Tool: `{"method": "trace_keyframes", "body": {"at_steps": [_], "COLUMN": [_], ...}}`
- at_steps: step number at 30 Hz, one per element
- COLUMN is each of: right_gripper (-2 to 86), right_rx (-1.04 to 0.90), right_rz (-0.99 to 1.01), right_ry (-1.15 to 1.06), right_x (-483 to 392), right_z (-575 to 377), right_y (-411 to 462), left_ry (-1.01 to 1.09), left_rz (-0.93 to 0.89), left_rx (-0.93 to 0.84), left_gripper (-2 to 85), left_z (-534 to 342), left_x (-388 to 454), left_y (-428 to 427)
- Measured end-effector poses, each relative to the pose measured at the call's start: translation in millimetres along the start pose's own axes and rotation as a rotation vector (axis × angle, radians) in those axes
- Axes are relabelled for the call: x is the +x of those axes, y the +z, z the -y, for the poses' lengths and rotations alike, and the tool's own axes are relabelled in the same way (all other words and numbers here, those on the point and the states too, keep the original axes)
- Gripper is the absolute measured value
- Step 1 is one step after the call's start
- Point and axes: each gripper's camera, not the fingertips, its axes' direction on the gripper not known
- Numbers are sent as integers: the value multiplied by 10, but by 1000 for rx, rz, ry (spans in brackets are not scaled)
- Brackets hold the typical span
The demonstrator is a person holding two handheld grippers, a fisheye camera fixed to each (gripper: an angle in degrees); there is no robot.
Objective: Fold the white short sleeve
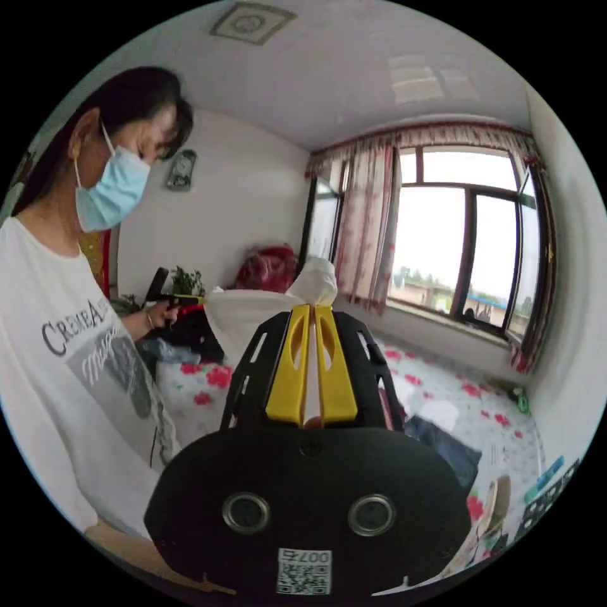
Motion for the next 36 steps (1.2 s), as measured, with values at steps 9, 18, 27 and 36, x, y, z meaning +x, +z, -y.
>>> {"method": "trace_keyframes", "body": {"at_steps": [9, 18, 27, 36], "right_gripper": [-2, -2, -2, -3], "right_rx": [-919, -919, -800, -844], "right_rz": [-69, -117, 155, 189], "right_ry": [429, 520, 699, 728], "right_x": [-629, -527, -693, -890], "right_z": [-3193, -3399, -2901, -2547], "right_y": [1086, 1941, 3231, 4021], "left_ry": [-571, -235, -155, -15], "left_rz": [141, 2, -248, -199], "left_rx": [-514, -731, -774, -887], "left_gripper": [-8, -10, -10, -10], "left_z": [-2352, -2240, -2345, -2681], "left_x": [-110, 783, 1538, 1965], "left_y": [609, 1914, 2919, 3453]}}
